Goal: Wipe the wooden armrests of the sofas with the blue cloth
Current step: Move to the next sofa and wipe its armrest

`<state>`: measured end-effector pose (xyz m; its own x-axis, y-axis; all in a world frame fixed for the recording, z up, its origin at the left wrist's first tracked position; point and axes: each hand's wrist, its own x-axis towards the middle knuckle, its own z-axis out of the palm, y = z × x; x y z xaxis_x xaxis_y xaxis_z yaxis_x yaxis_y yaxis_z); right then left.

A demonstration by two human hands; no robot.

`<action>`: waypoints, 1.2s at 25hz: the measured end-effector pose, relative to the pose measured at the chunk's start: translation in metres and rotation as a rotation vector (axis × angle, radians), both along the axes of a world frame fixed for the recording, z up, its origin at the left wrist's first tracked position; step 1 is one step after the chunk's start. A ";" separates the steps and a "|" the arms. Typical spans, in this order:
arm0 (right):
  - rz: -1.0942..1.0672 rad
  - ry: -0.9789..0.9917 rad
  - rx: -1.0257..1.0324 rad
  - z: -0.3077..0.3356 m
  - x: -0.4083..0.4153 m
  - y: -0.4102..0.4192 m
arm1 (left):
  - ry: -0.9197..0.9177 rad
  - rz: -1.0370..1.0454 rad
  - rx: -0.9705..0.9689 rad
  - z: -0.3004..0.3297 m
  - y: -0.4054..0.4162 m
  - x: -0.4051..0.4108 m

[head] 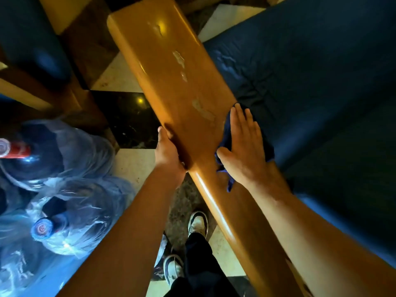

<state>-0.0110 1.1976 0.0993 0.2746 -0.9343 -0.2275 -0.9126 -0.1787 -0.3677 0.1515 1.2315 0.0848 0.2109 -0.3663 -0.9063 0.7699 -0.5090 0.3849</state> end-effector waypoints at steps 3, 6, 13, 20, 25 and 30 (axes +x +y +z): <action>0.080 0.000 -0.005 0.002 0.017 -0.021 | -0.003 0.037 -0.010 0.001 -0.010 0.010; 0.030 0.004 -0.075 0.000 0.047 -0.034 | -0.053 0.060 -0.013 -0.002 -0.024 0.020; -0.012 0.002 -0.184 -0.013 0.092 -0.067 | -0.155 0.079 -0.047 -0.005 -0.057 0.047; -0.042 0.027 -0.153 -0.012 0.122 -0.119 | -0.232 0.105 -0.083 -0.004 -0.105 0.092; -0.020 0.058 -0.138 -0.012 0.141 -0.149 | -0.305 0.084 -0.118 -0.007 -0.158 0.135; 0.025 0.056 -0.125 -0.013 0.179 -0.197 | -0.264 0.045 -0.067 -0.014 -0.191 0.164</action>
<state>0.1679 1.0002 0.0859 0.2881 -0.9493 -0.1256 -0.9259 -0.2427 -0.2896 0.3160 1.0401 0.0711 0.4542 -0.4082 -0.7919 0.6599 -0.4430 0.6069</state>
